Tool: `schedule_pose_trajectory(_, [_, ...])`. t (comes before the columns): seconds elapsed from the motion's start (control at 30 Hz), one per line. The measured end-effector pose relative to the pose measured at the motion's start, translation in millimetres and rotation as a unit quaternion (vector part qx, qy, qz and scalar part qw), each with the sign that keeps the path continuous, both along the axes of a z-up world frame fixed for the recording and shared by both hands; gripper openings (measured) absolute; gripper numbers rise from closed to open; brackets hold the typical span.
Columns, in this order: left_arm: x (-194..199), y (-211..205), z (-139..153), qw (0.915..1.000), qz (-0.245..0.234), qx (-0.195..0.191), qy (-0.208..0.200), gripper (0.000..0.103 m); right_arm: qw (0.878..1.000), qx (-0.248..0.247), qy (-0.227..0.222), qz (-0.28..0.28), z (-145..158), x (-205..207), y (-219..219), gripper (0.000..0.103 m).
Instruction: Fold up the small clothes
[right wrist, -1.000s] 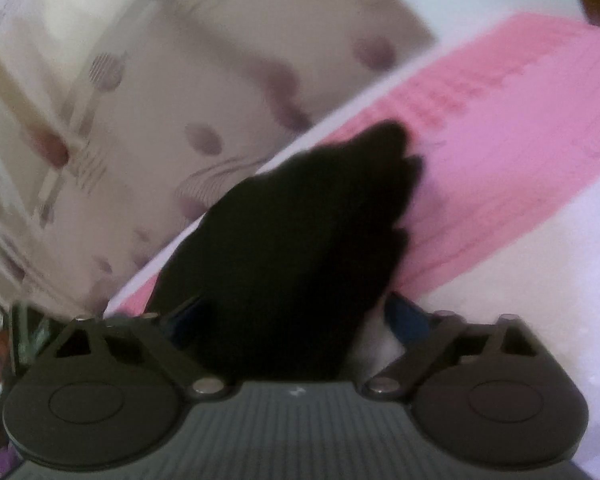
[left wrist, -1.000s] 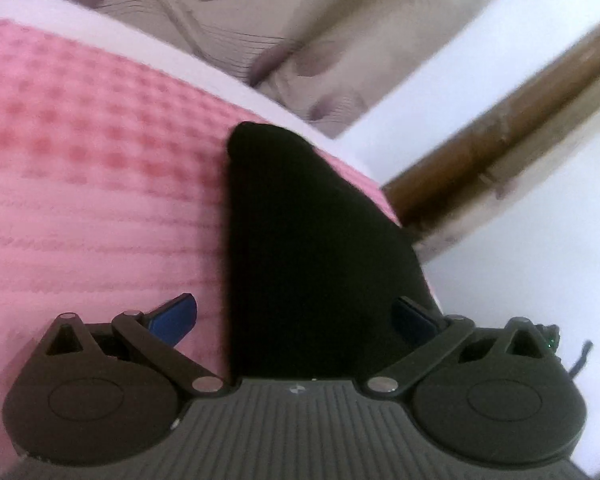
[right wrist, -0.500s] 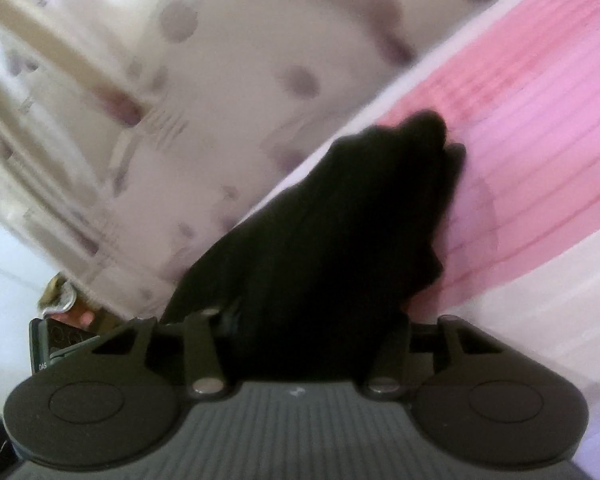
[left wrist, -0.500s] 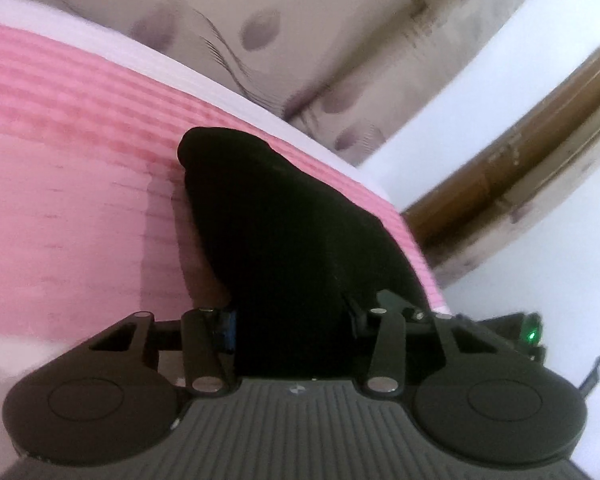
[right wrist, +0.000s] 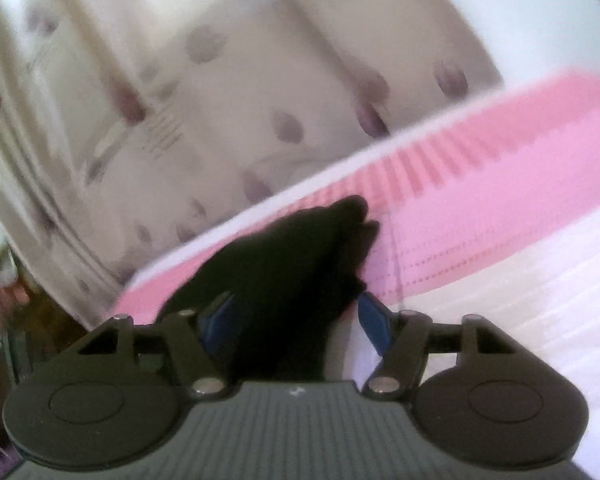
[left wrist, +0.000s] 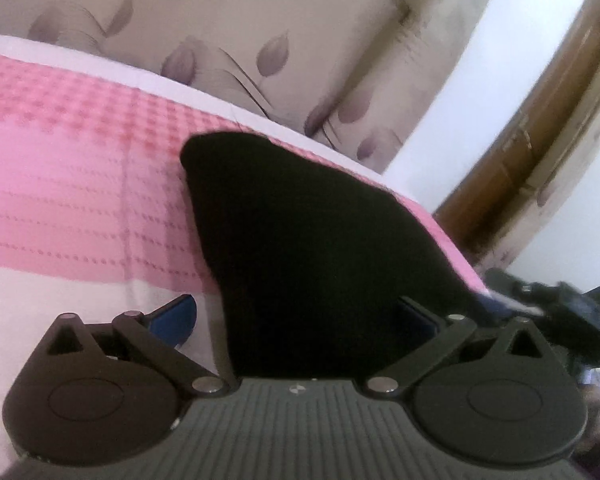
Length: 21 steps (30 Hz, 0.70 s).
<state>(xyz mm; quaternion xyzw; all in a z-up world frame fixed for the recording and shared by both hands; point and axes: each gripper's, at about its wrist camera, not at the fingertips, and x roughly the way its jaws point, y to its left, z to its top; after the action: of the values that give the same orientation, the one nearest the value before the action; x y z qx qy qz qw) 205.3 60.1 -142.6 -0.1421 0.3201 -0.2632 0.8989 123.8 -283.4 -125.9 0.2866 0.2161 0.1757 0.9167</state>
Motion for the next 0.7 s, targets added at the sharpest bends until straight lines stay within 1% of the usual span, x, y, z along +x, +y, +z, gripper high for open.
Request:
schedule_pose_trajectory(0.03, [-2.0, -1.8, 0.9, 1.0, 0.002, 0.004, -0.007, 0.103, 0.999, -0.034, -0.003, 0.003, 3.6, -4.7, 12.0, 0.067])
schedule_pose_trajectory(0.07, [-2.2, -6.6, 2.0, 0.9999, -0.004, 0.009, -0.013, 0.103, 0.998, -0.058, -0.003, 0.012, 4.7, -6.6, 22.7, 0.064])
schedule_pose_trajectory(0.1, [-2.5, -10.3, 1.5, 0.9997, -0.01, 0.019, -0.014, 0.103, 0.997, -0.074, -0.005, 0.021, 4.0, -4.3, 33.4, 0.047])
schedule_pose_trajectory(0.13, [-3.2, -15.3, 0.5, 0.9992, -0.012, 0.036, -0.014, 0.103, 0.995, -0.09, -0.002, 0.031, 1.8, -2.6, 43.4, 0.037])
schedule_pose_trajectory(0.17, [-3.2, -19.5, -0.2, 0.9986, -0.013, 0.048, -0.019, 0.103, 0.994, -0.108, 0.005, 0.027, -0.6, -0.1, 51.0, 0.029])
schedule_pose_trajectory(0.2, [-5.1, -22.1, 0.0, 0.9979, -0.016, 0.059, -0.023, 0.103, 0.993, -0.113, 0.009, 0.019, -2.5, 1.1, 53.6, 0.022])
schedule_pose_trajectory(0.27, [-7.2, -23.7, -2.0, 0.9973, -0.016, 0.067, -0.026, 0.103, 0.997, -0.076, 0.011, 0.003, -4.9, 0.0, 42.7, 0.016])
schedule_pose_trajectory(0.3, [-8.2, -23.2, -2.1, 0.9973, -0.015, 0.066, -0.027, 0.103, 0.999, -0.054, 0.003, -0.01, -2.2, -4.6, 34.7, 0.015])
schedule_pose_trajectory(0.33, [-8.9, -21.7, -2.4, 0.9976, -0.012, 0.062, -0.027, 0.103, 0.999, -0.042, -0.003, -0.019, 0.2, -9.6, 28.4, 0.014])
schedule_pose_trajectory(0.4, [-8.3, -16.9, -3.4, 0.9986, -0.007, 0.048, -0.024, 0.103, 0.999, -0.027, 0.006, -0.026, -2.1, -16.3, 17.7, 0.013])
schedule_pose_trajectory(0.5, [-7.6, -14.3, -3.7, 0.999, -0.002, 0.039, -0.022, 0.103, 0.998, 0.018, 0.049, -0.023, -28.8, -14.8, 12.8, 0.013])
schedule_pose_trajectory(0.53, [-8.6, -14.3, -3.5, 0.9989, -0.001, 0.04, -0.023, 0.103, 0.997, 0.045, 0.06, -0.023, -40.2, -13.5, 10.1, 0.013])
schedule_pose_trajectory(0.57, [-9.0, -14.8, -3.2, 0.9989, 0.0, 0.041, -0.024, 0.103, 0.994, 0.082, 0.064, -0.019, -48.8, -11.9, 4.6, 0.013])
schedule_pose_trajectory(0.6, [-9.5, -15.4, -3.2, 0.9987, 0.001, 0.044, -0.025, 0.103, 0.991, 0.114, 0.061, -0.016, -53.1, -12.3, -1.9, 0.015])
schedule_pose_trajectory(0.63, [-9.5, -16.4, -2.8, 0.9986, 0.001, 0.047, -0.025, 0.103, 0.989, 0.134, 0.058, -0.017, -52.9, -12.6, -7.5, 0.016])
schedule_pose_trajectory(0.67, [-10.1, -17.0, -2.5, 0.9985, 0.0, 0.049, -0.025, 0.103, 0.99, 0.131, 0.056, -0.018, -48.9, -11.9, -9.6, 0.019])
schedule_pose_trajectory(0.7, [-10.1, -17.1, -2.6, 0.9984, 0.0, 0.05, -0.026, 0.103, 0.992, 0.115, 0.052, -0.012, -41.3, -10.4, -10.2, 0.026])
